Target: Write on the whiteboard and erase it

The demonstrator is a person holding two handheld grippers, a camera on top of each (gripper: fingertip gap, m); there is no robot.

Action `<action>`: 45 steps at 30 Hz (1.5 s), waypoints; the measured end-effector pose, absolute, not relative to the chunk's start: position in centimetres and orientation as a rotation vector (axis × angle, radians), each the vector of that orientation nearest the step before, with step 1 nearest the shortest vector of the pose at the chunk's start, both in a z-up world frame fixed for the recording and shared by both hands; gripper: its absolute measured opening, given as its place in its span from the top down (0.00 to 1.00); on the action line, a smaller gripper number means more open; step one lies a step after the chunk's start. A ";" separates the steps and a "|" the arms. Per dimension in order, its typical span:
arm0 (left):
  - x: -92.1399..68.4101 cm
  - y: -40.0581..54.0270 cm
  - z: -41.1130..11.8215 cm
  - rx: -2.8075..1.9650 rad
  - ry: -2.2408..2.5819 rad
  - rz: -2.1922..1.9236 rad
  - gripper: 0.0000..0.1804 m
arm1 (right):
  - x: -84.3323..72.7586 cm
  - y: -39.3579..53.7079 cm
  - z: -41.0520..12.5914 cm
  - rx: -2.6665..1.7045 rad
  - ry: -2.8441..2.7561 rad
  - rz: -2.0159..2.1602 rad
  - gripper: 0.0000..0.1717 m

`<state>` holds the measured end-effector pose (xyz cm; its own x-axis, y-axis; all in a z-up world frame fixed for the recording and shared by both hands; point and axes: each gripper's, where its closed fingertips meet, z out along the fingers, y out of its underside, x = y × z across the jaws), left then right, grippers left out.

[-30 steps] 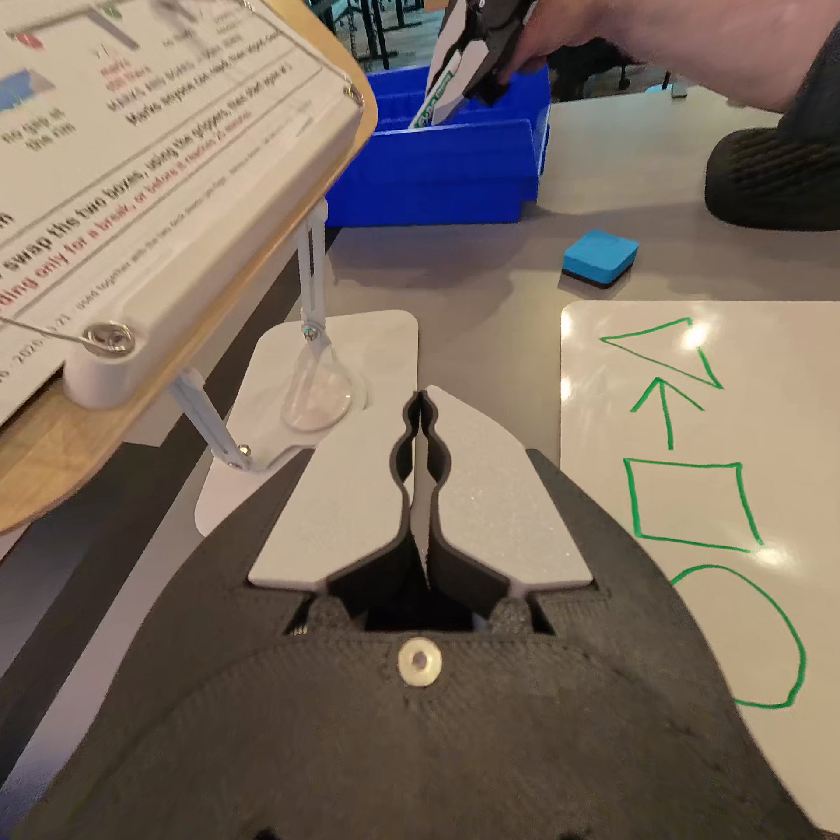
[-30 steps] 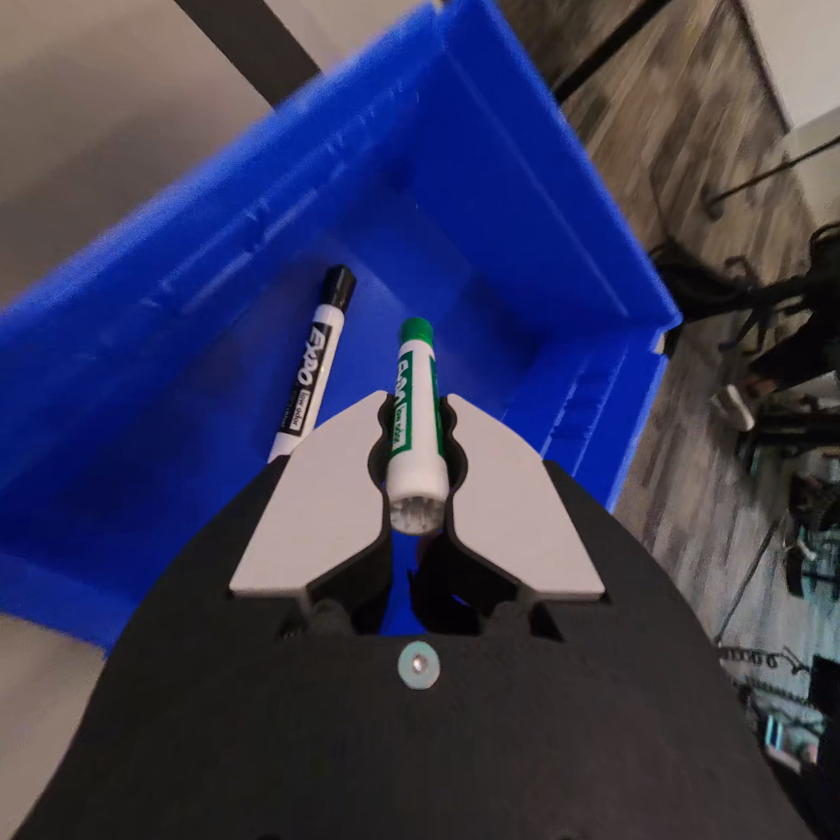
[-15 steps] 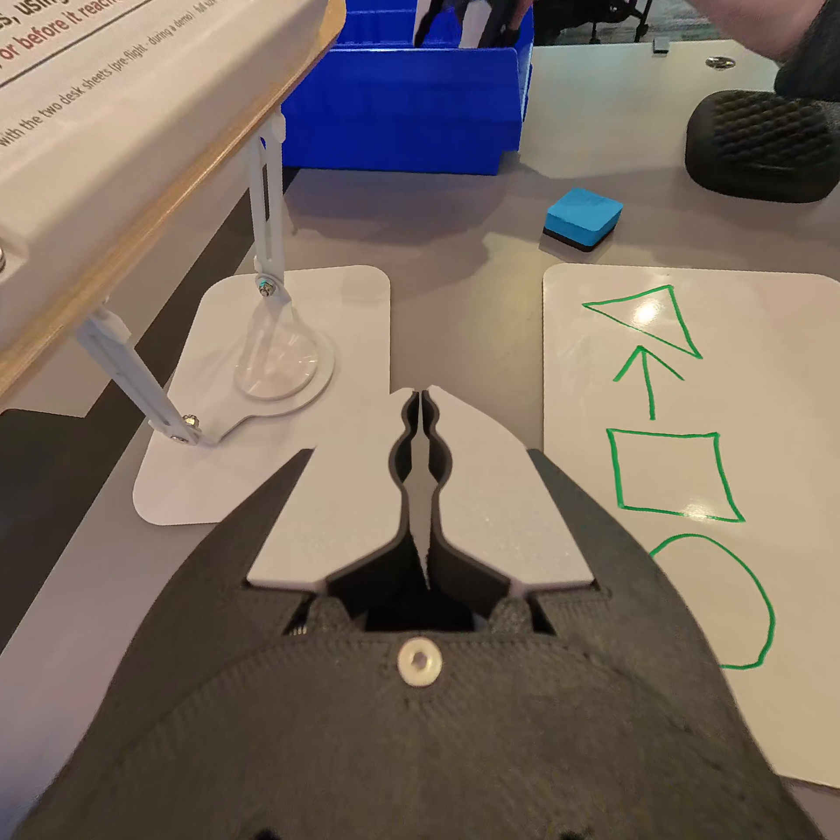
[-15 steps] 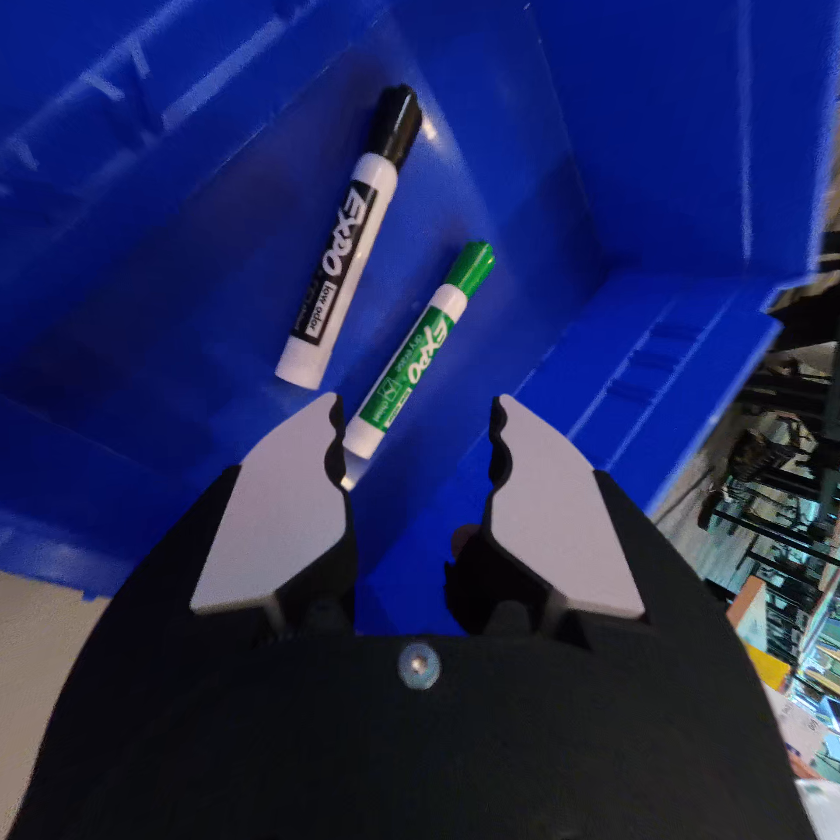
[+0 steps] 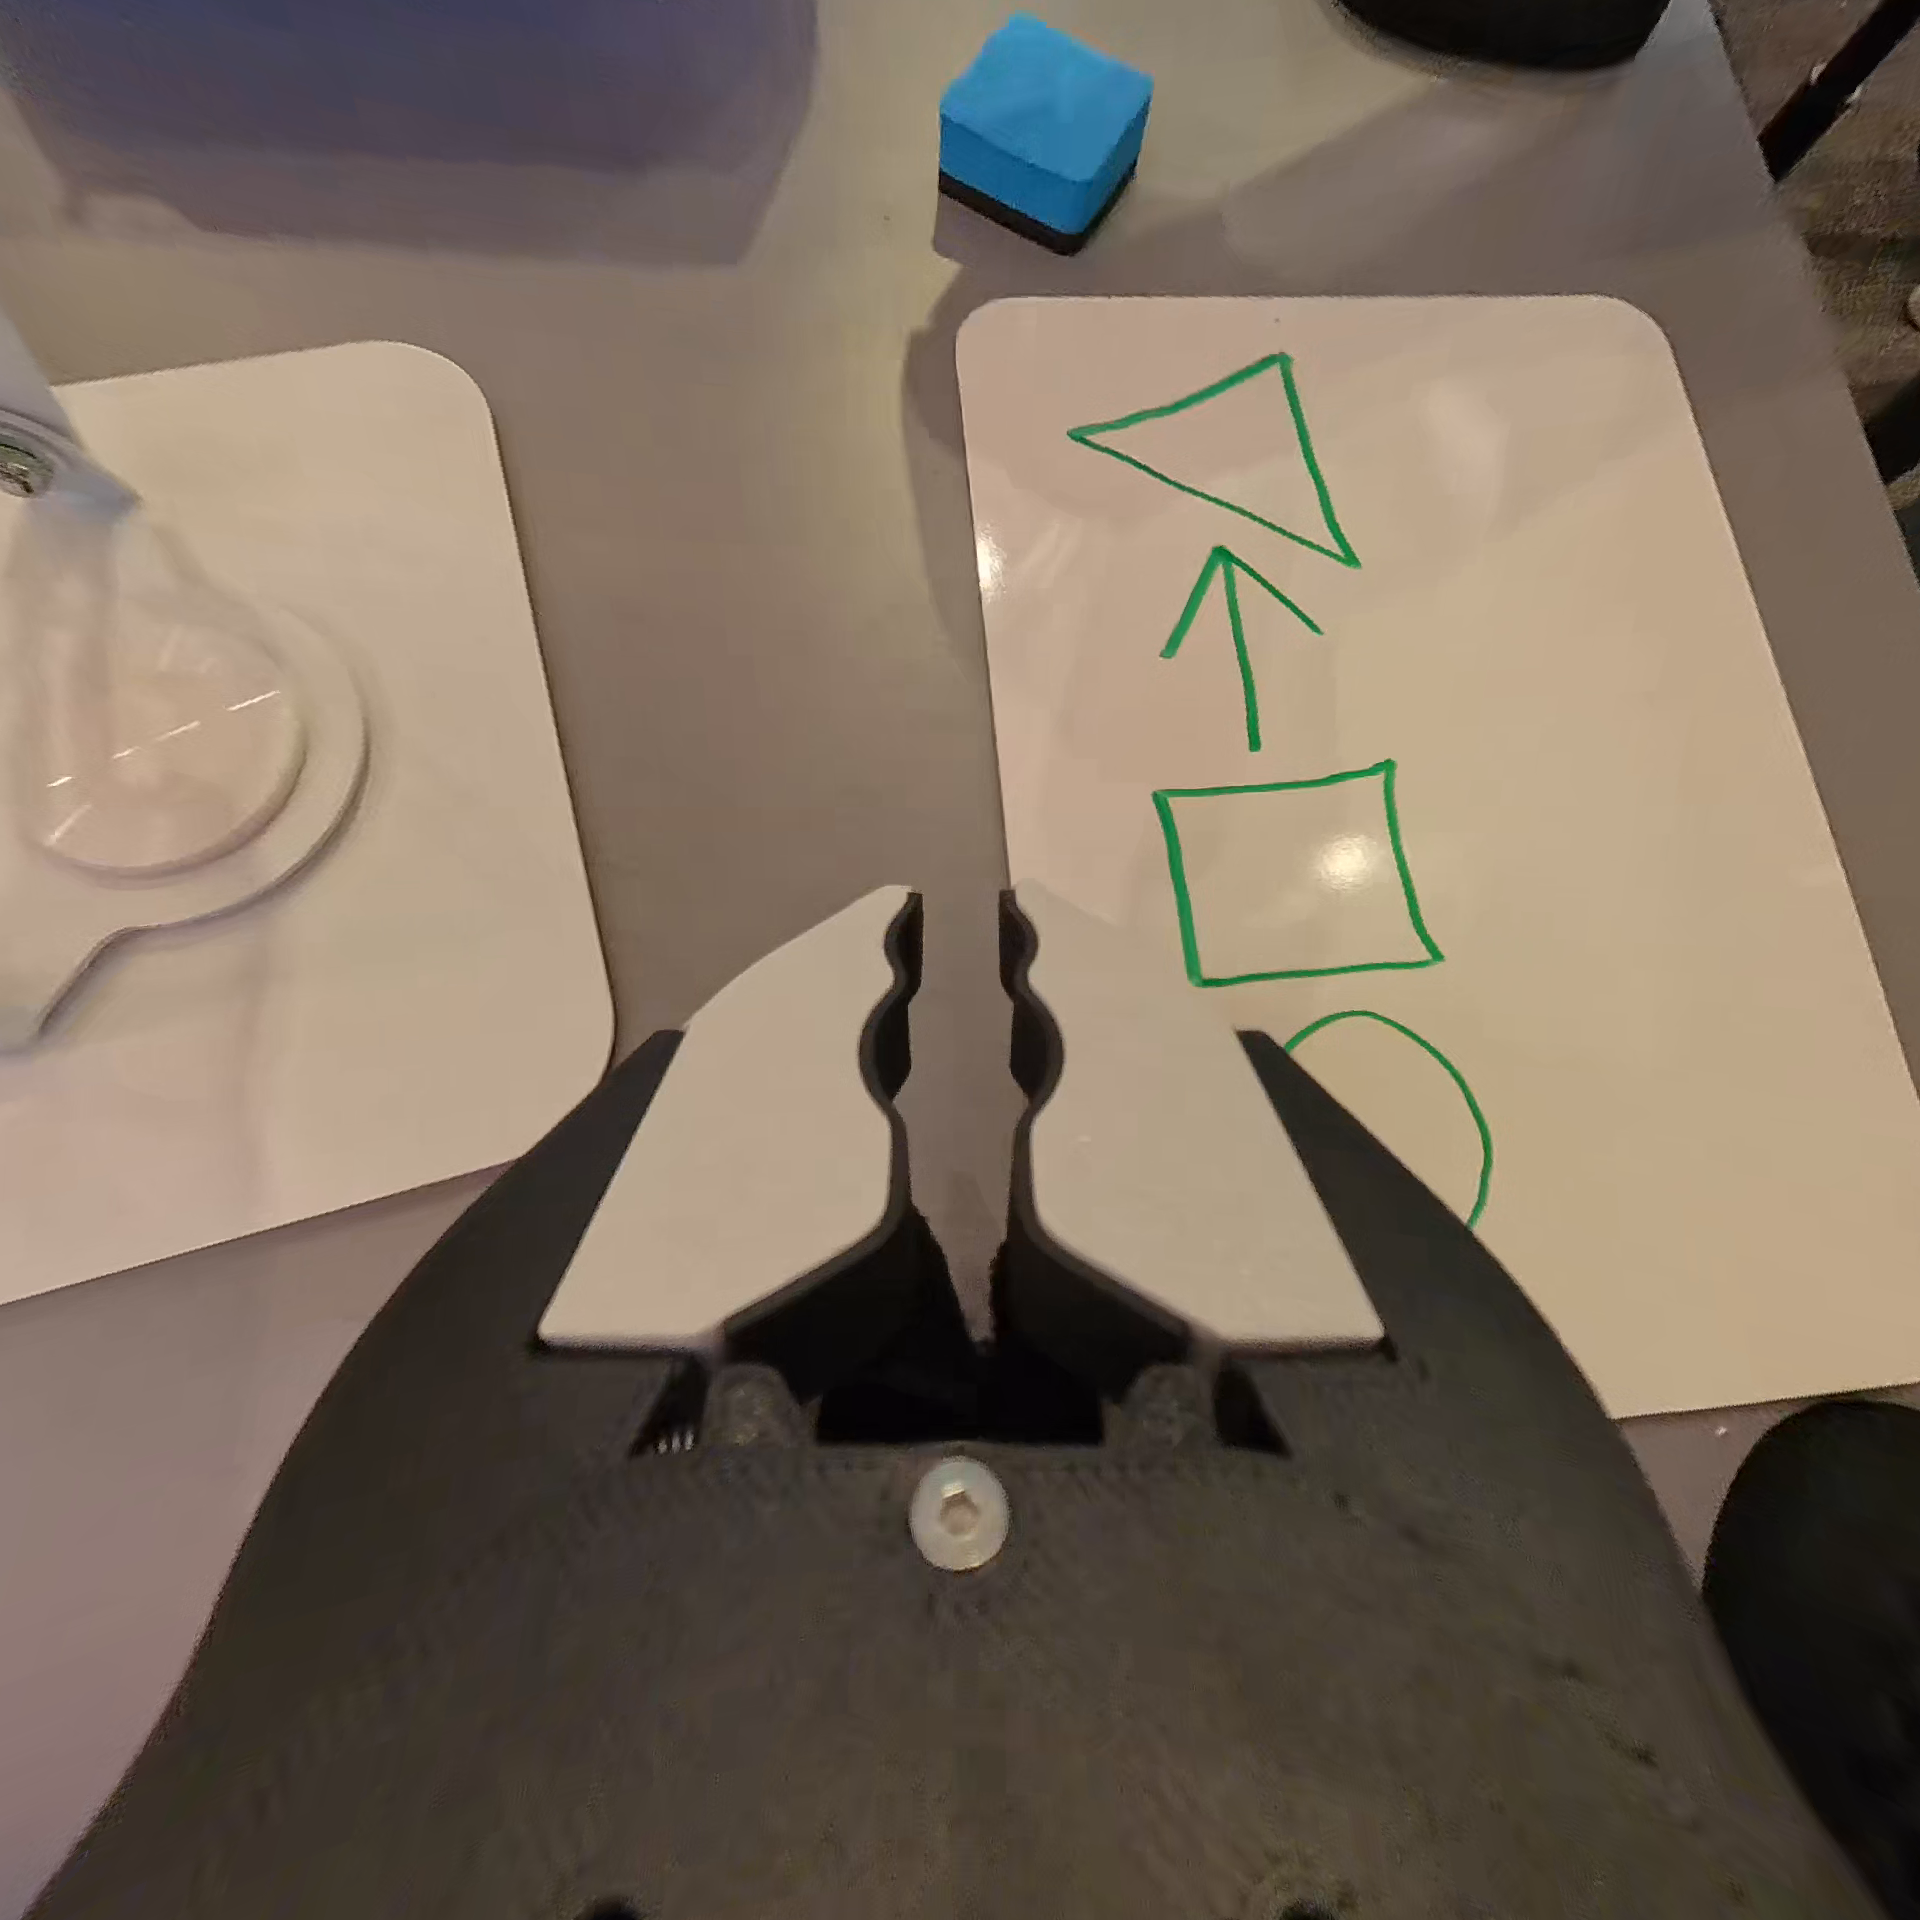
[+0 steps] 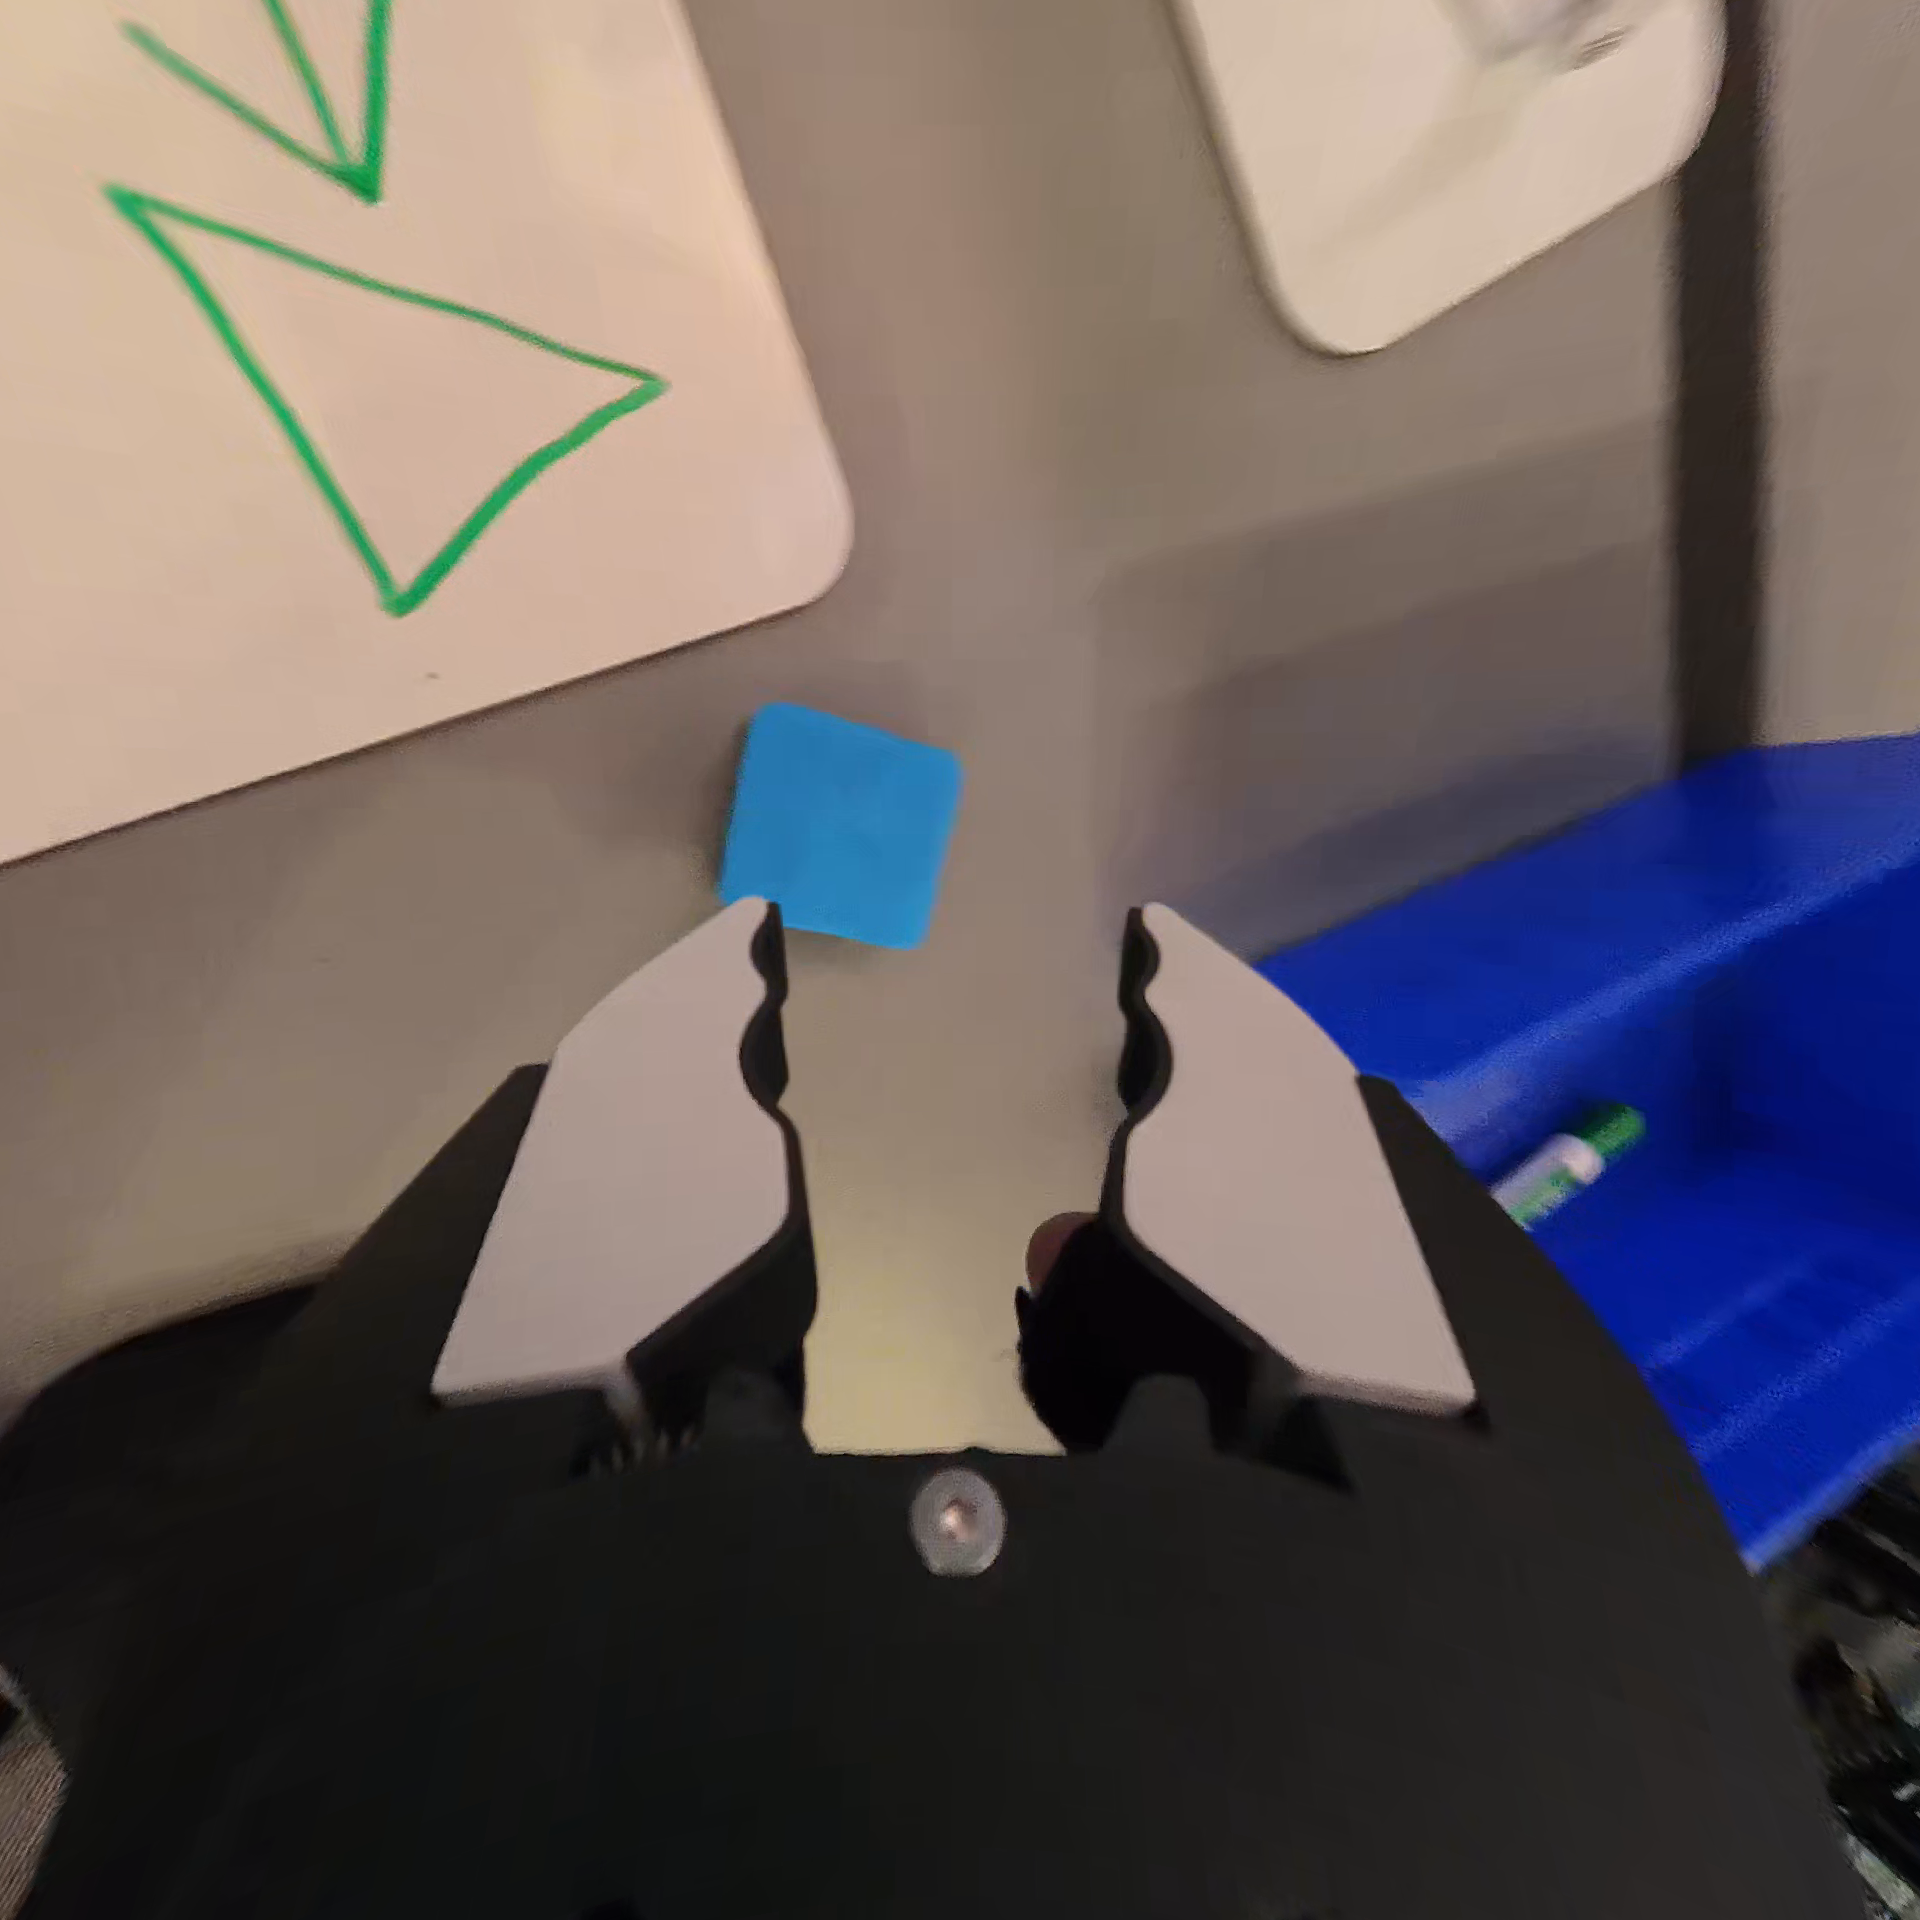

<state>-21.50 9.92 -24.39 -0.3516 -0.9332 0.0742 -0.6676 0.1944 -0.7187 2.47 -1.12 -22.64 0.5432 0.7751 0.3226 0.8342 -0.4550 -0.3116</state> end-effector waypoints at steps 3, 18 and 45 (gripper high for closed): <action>-21.6 9.3 -24.7 -1.512 2.136 -0.945 0.92 | 1.4 -1.7 -25.4 -2.420 -1.313 -0.104 0.60; -23.6 8.8 -27.8 -1.588 2.168 -0.896 0.92 | 1.7 -0.4 -28.7 -2.535 -1.205 -0.091 0.68; -23.4 7.1 -29.7 -1.582 2.206 -0.973 1.00 | -8.0 -1.9 -28.1 -2.357 -1.499 0.101 0.63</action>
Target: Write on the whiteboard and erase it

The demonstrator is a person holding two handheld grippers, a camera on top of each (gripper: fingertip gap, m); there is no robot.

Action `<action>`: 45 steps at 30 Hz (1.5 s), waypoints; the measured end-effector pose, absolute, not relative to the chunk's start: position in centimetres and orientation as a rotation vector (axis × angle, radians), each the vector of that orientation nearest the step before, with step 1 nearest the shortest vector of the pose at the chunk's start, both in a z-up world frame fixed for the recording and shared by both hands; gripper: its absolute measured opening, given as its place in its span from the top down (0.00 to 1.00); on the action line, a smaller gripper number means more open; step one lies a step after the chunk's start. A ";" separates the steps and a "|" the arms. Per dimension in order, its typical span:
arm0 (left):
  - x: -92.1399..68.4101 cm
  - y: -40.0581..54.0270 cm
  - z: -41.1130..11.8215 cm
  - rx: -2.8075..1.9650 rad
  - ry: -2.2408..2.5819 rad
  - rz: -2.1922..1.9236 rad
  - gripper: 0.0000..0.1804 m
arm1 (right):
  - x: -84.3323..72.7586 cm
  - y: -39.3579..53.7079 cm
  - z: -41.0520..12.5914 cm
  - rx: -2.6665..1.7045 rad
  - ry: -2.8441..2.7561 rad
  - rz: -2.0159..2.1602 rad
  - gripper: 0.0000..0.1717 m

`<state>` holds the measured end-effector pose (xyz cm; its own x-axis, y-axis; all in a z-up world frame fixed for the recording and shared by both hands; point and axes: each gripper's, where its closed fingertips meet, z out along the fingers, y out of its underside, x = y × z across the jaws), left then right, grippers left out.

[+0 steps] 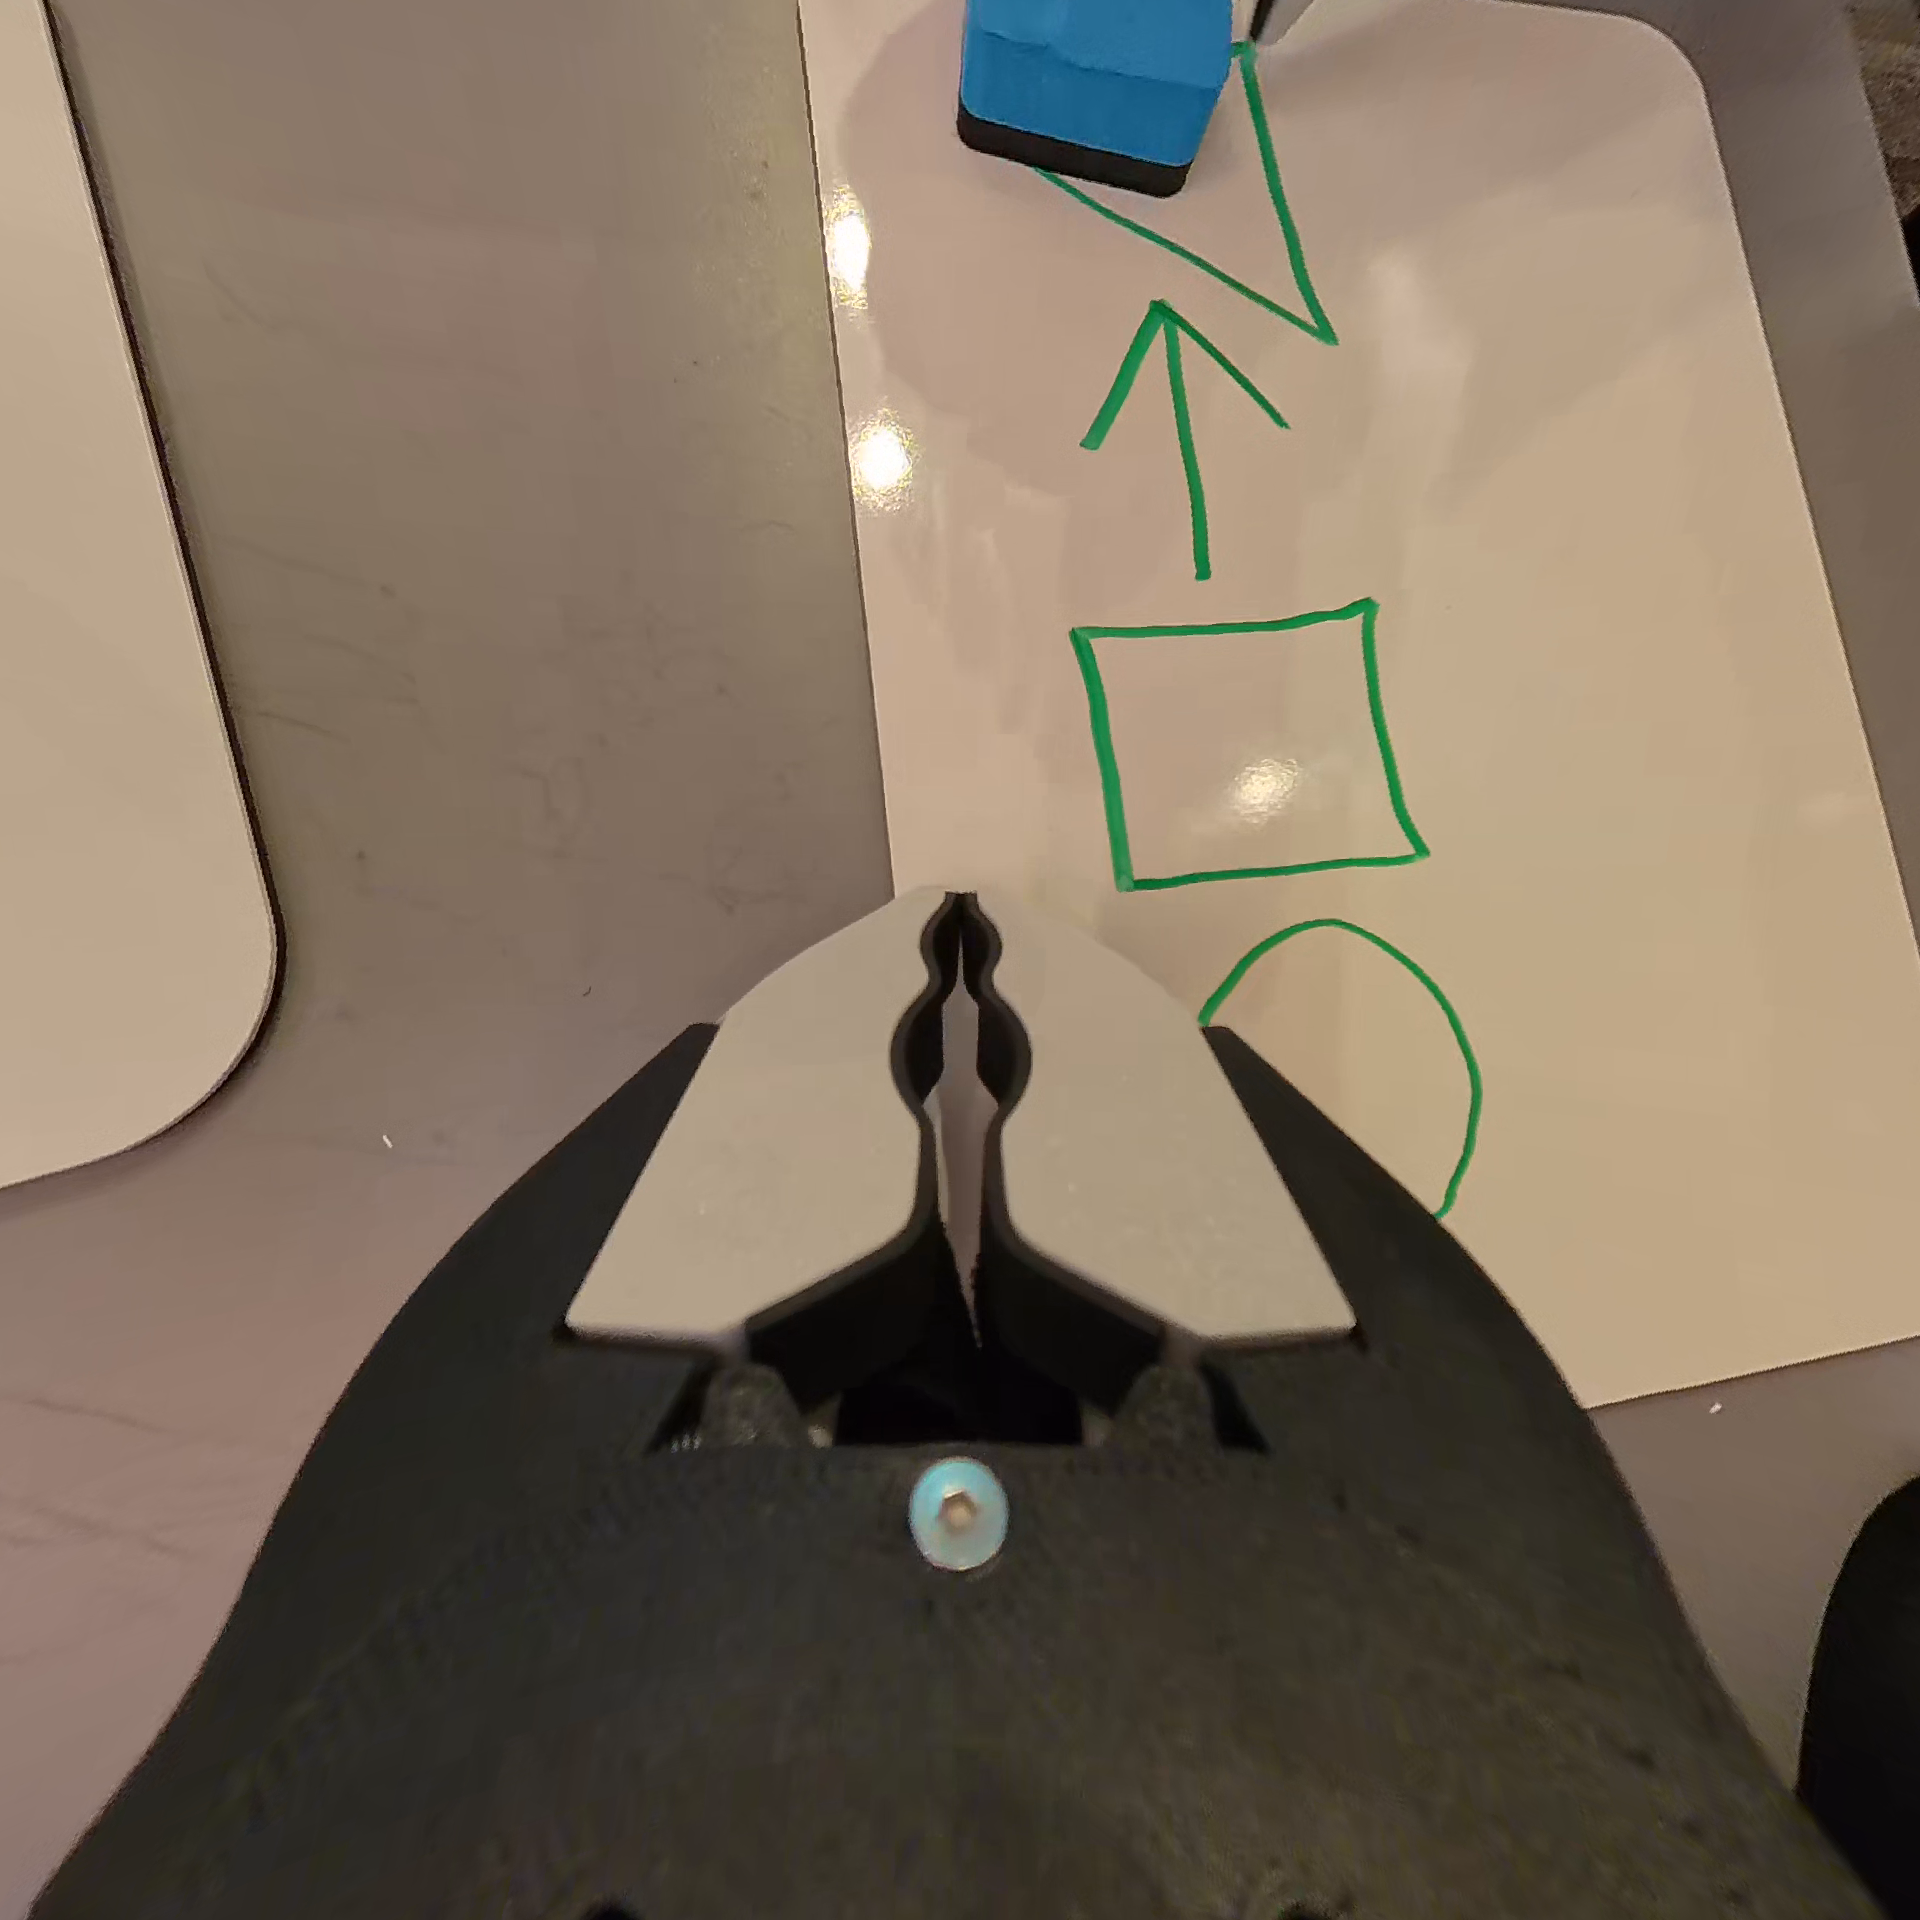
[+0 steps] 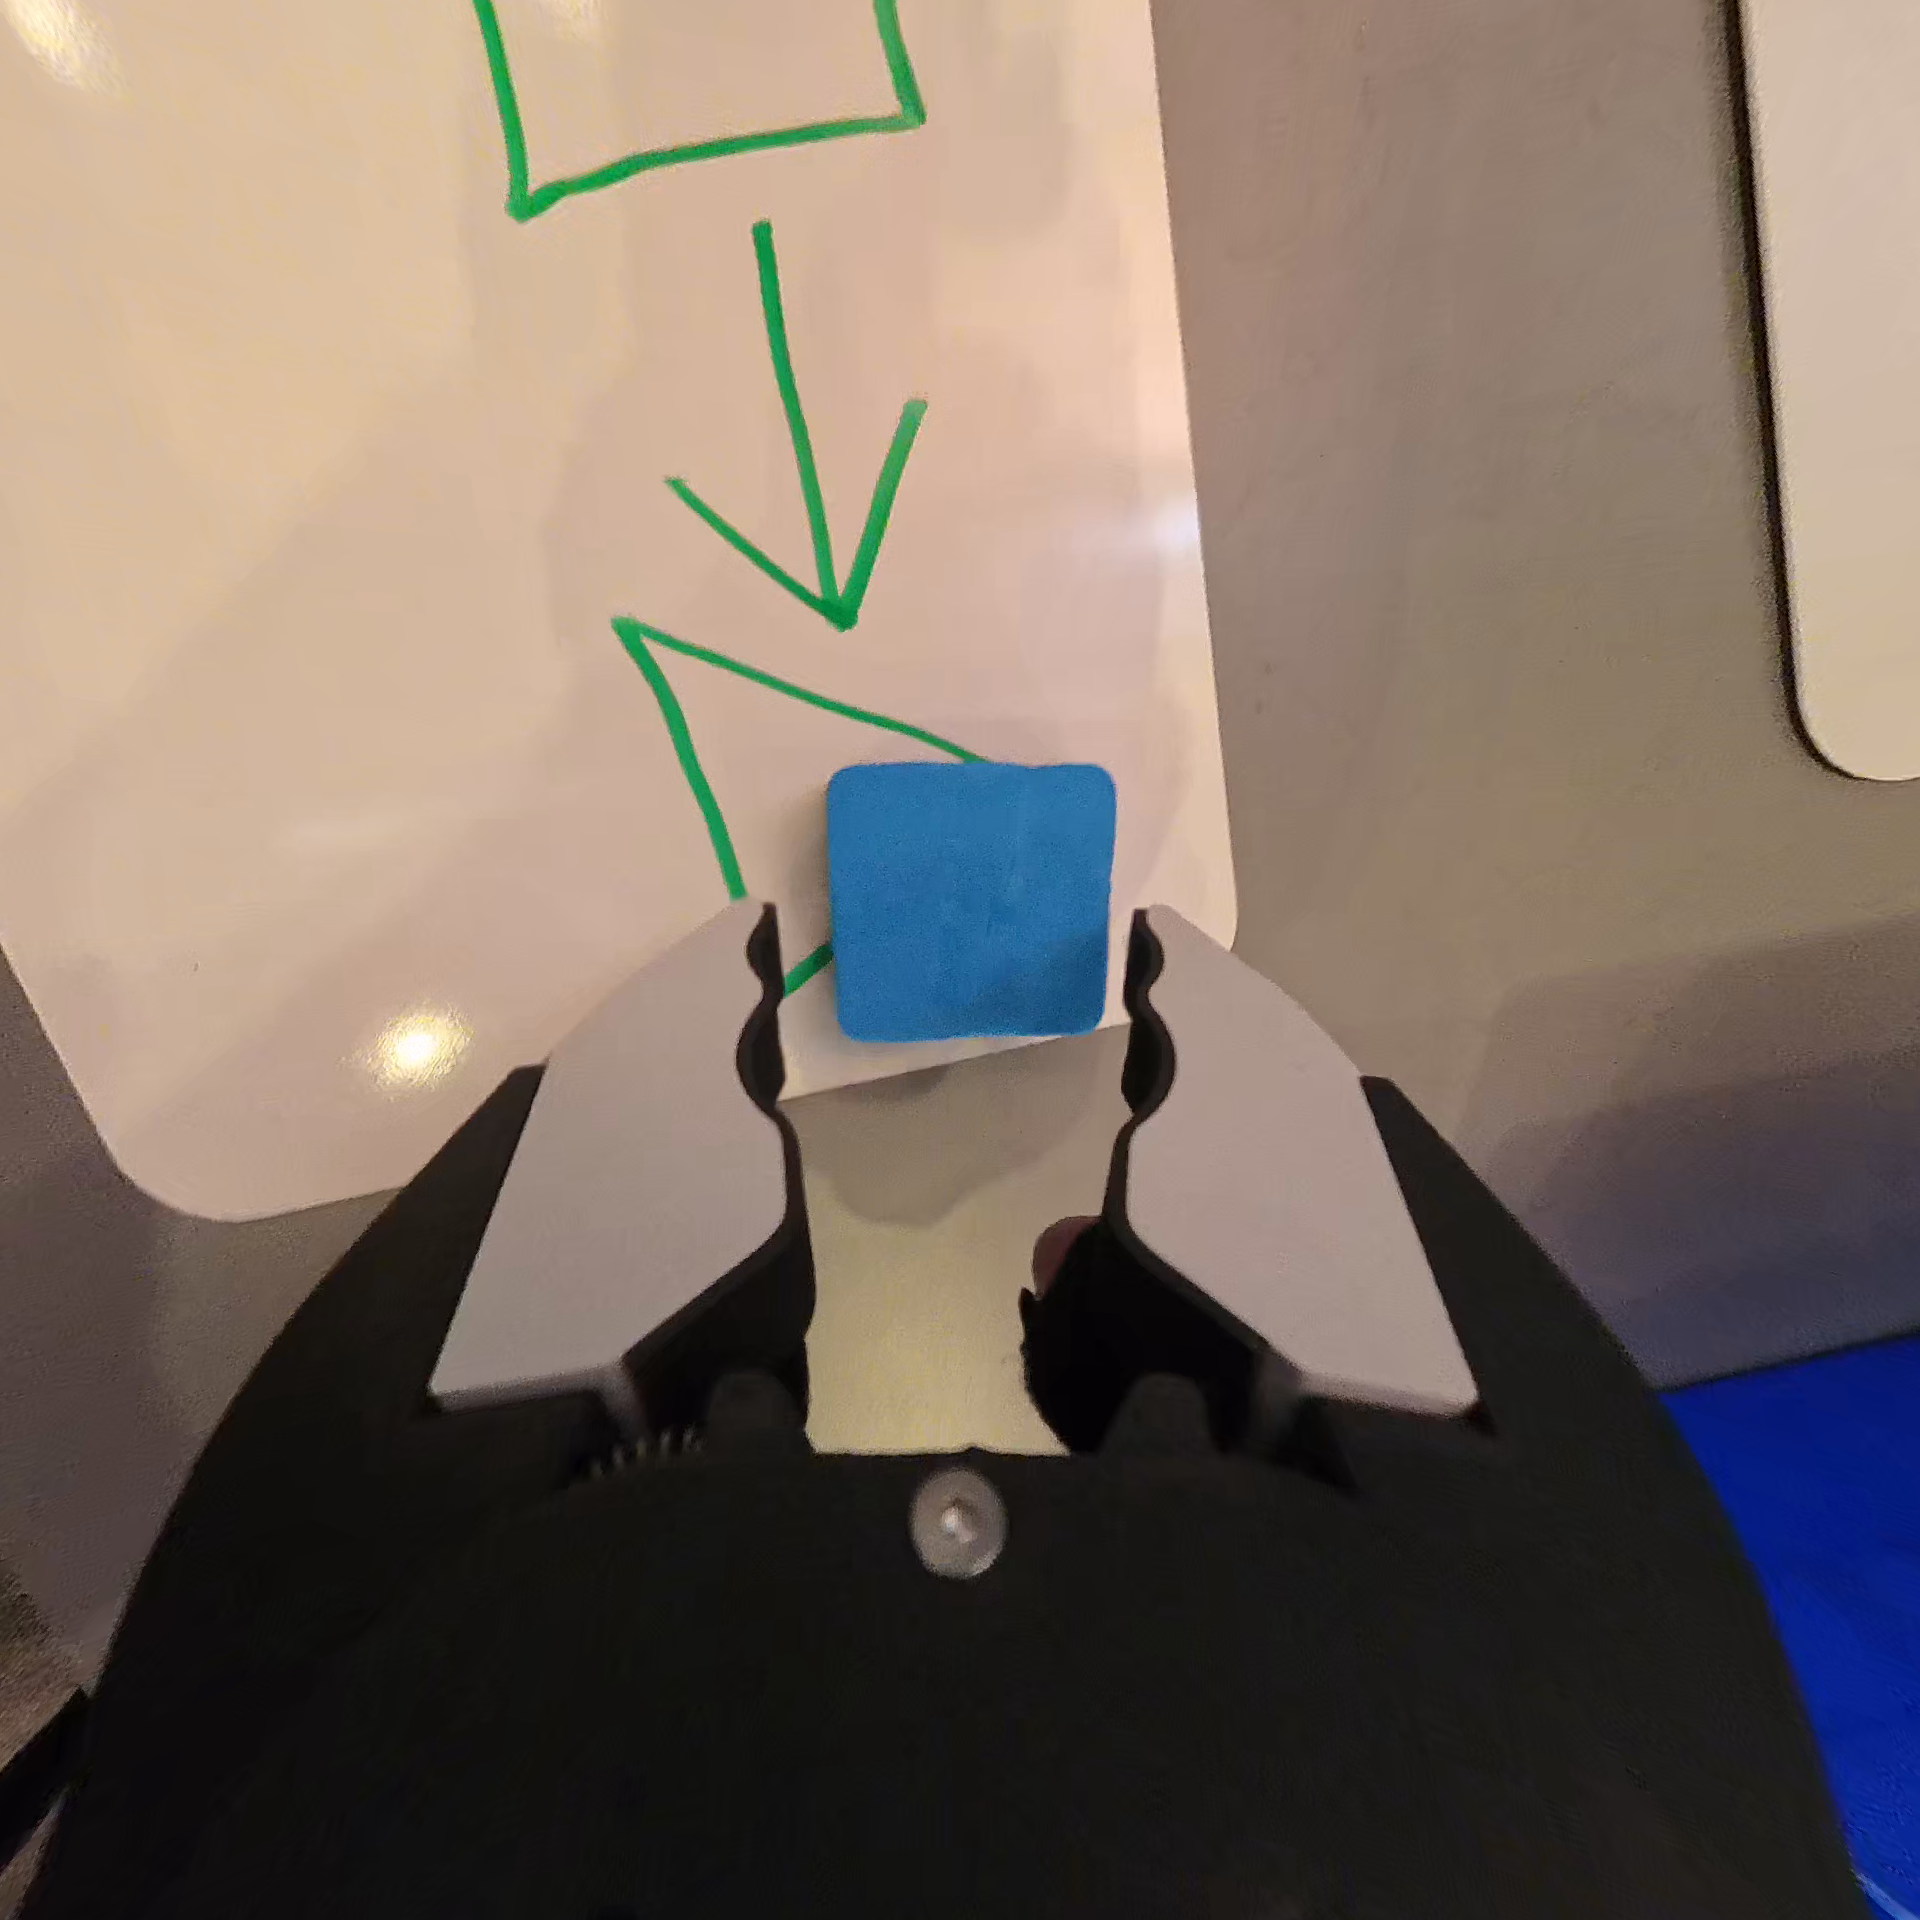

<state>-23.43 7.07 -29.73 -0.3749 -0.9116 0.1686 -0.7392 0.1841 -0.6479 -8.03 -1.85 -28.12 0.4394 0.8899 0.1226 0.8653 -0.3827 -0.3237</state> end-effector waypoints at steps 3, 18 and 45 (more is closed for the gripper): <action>-23.4 7.0 -29.7 -1.588 2.194 -1.002 1.00 | -7.9 -1.1 -28.9 -2.389 -1.478 0.089 0.68; -23.1 7.6 -29.8 -1.682 2.104 -1.059 1.00 | -8.1 -2.3 -29.0 -2.400 -1.576 0.089 0.69; -22.6 8.2 -30.0 -1.785 2.007 -1.043 1.00 | -10.2 -4.0 -29.0 -2.359 -1.683 0.075 0.69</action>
